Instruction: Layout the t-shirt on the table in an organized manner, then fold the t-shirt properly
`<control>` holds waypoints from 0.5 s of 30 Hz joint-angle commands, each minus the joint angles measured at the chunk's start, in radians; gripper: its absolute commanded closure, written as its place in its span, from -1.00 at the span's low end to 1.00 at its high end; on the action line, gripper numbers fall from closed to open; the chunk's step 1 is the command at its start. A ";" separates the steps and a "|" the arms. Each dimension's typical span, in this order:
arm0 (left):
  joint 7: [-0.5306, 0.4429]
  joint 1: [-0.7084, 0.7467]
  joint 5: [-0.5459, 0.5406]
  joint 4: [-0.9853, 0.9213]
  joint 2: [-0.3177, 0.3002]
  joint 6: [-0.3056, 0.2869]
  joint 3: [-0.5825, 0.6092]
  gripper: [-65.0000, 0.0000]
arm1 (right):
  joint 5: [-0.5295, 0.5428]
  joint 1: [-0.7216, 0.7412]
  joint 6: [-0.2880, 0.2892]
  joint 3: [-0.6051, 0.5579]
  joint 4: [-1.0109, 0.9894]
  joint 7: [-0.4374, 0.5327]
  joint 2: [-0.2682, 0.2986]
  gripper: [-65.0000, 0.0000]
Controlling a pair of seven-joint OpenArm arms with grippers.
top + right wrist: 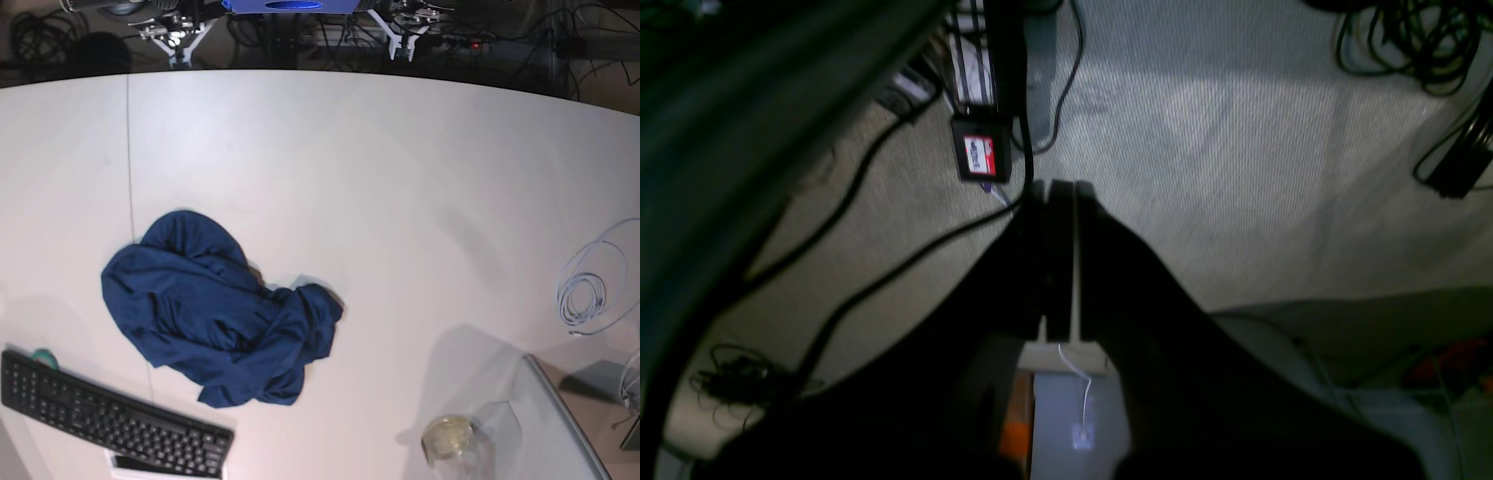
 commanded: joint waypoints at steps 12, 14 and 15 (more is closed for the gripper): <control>0.005 0.033 0.005 0.013 -0.003 0.004 0.002 0.99 | 0.002 -0.006 -0.011 0.003 0.001 0.000 0.004 1.00; 0.005 0.033 0.005 0.013 -0.003 0.004 0.002 0.99 | 0.002 -0.006 -0.011 0.003 -0.001 0.000 0.004 1.00; 0.005 0.033 0.005 0.013 -0.003 0.004 0.002 0.99 | 0.002 -0.006 -0.011 0.003 -0.001 0.000 0.004 1.00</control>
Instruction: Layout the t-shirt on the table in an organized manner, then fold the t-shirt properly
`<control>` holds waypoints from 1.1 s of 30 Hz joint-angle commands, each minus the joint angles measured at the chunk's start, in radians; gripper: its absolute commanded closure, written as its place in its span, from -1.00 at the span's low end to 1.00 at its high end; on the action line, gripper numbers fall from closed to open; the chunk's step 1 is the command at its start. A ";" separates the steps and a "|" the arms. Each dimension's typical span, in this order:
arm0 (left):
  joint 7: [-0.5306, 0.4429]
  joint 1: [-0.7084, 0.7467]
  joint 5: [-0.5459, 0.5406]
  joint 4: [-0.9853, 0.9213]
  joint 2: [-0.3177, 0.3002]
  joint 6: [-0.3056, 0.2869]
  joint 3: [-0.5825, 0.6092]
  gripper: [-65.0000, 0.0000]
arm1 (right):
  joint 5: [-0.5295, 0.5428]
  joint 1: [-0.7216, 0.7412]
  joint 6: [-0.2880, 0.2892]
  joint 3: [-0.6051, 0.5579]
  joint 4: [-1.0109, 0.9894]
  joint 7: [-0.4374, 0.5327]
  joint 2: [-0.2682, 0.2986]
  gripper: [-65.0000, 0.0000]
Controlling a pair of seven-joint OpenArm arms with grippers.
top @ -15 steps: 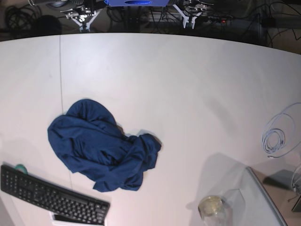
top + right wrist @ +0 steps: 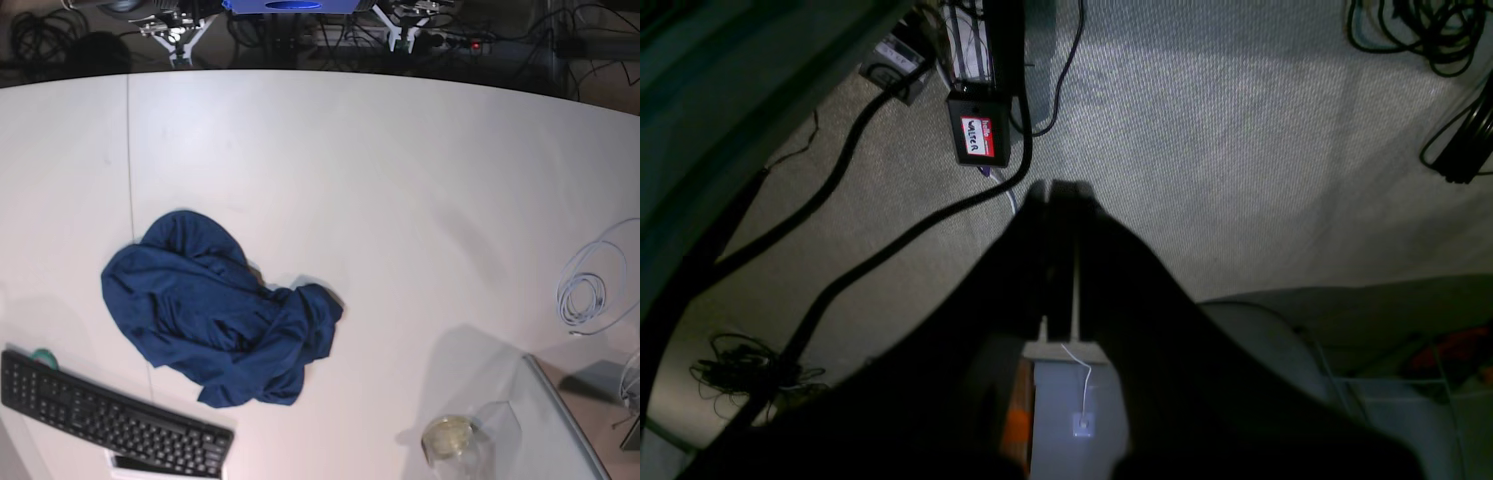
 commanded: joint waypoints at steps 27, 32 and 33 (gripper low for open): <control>0.003 0.086 -0.006 0.166 -0.012 0.004 -0.009 0.99 | 0.005 -0.071 -0.011 0.007 0.010 0.000 -0.019 -1.00; 0.003 0.098 -0.006 0.168 -0.012 0.004 -0.009 0.99 | 0.005 -0.151 -0.011 0.004 0.137 0.000 -0.018 -0.68; 0.003 0.098 -0.006 0.168 -0.012 0.004 -0.009 0.99 | 0.004 -0.158 -0.011 0.003 0.146 -0.001 -0.018 -0.41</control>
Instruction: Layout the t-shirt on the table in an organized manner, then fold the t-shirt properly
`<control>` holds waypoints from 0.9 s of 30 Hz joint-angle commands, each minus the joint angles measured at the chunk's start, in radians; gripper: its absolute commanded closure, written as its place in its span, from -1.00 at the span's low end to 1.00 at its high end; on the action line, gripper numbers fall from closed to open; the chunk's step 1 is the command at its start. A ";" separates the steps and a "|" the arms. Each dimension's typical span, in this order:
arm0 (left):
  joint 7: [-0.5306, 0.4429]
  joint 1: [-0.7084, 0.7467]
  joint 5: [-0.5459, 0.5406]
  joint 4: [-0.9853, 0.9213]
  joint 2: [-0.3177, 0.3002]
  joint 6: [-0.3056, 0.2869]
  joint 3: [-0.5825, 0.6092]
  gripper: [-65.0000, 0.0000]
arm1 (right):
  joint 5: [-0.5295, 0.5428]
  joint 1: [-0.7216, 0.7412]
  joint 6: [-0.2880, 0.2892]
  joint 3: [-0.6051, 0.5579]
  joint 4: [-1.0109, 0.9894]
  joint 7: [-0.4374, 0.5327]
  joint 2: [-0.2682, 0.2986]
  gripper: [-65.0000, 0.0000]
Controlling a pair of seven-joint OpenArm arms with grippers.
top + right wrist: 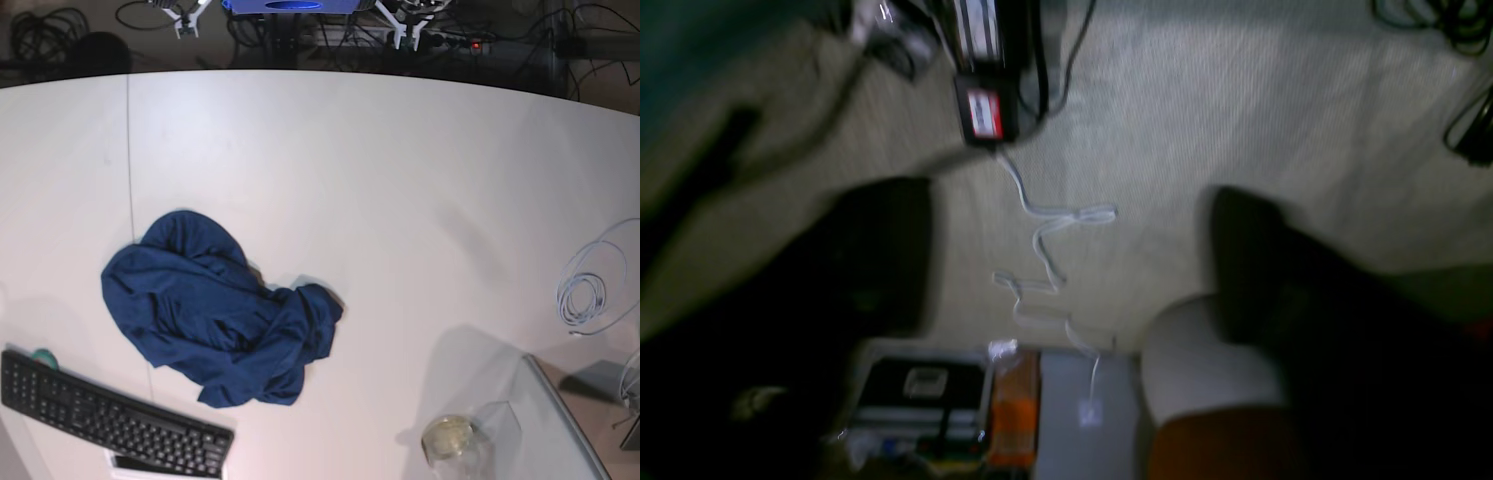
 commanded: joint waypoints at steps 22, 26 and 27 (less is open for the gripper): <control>0.001 0.037 -0.001 0.021 -0.002 0.003 -0.001 0.95 | 0.002 0.001 -0.003 0.003 0.009 0.004 0.001 0.74; 0.001 0.037 -0.001 0.021 -0.002 0.003 -0.001 1.00 | 0.002 0.001 -0.003 0.003 0.009 0.004 0.001 0.75; 0.001 0.037 -0.001 0.021 -0.002 0.003 -0.001 1.00 | 0.002 0.001 -0.003 0.003 0.009 0.004 0.001 0.75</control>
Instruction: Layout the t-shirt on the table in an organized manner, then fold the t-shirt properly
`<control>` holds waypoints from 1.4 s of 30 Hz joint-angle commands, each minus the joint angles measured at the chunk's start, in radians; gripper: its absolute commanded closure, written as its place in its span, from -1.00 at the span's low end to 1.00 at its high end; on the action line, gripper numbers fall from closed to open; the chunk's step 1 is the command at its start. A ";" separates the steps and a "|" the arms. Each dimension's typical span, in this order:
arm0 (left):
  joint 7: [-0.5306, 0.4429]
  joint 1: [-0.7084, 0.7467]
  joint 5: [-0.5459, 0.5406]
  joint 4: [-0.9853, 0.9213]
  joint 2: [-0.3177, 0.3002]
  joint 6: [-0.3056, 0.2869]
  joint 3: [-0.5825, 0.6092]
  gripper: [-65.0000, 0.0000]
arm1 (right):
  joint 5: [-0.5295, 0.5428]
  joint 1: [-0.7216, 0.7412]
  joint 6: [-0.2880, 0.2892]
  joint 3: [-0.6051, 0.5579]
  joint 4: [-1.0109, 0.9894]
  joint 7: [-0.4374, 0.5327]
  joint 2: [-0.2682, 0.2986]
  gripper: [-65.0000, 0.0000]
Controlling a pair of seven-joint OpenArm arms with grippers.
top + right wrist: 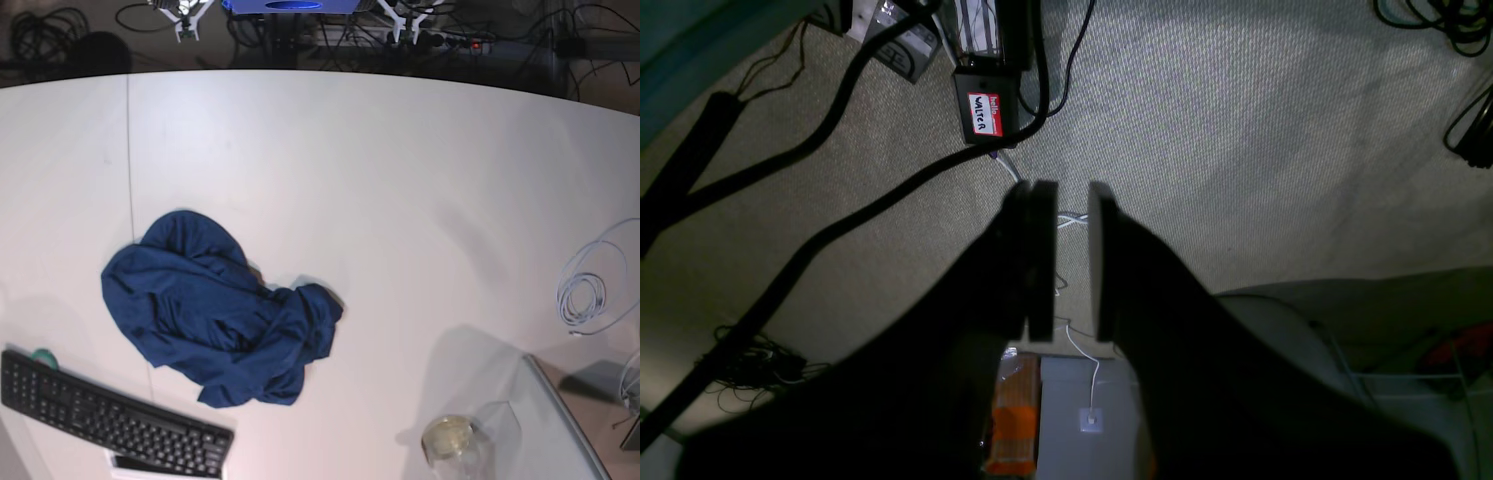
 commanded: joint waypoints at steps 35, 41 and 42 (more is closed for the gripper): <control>0.000 0.698 -0.003 1.282 -0.215 0.002 -0.002 1.00 | 0.002 -0.762 -0.010 0.176 1.665 -0.419 0.012 1.00; 0.011 0.674 -0.004 1.528 -0.209 0.004 0.001 1.00 | -0.001 -0.636 -0.004 0.175 1.768 -0.419 0.021 1.00; 0.011 0.654 -0.004 1.548 -0.187 0.005 -0.001 1.00 | -0.001 -0.597 -0.004 0.175 1.768 -0.429 0.030 1.00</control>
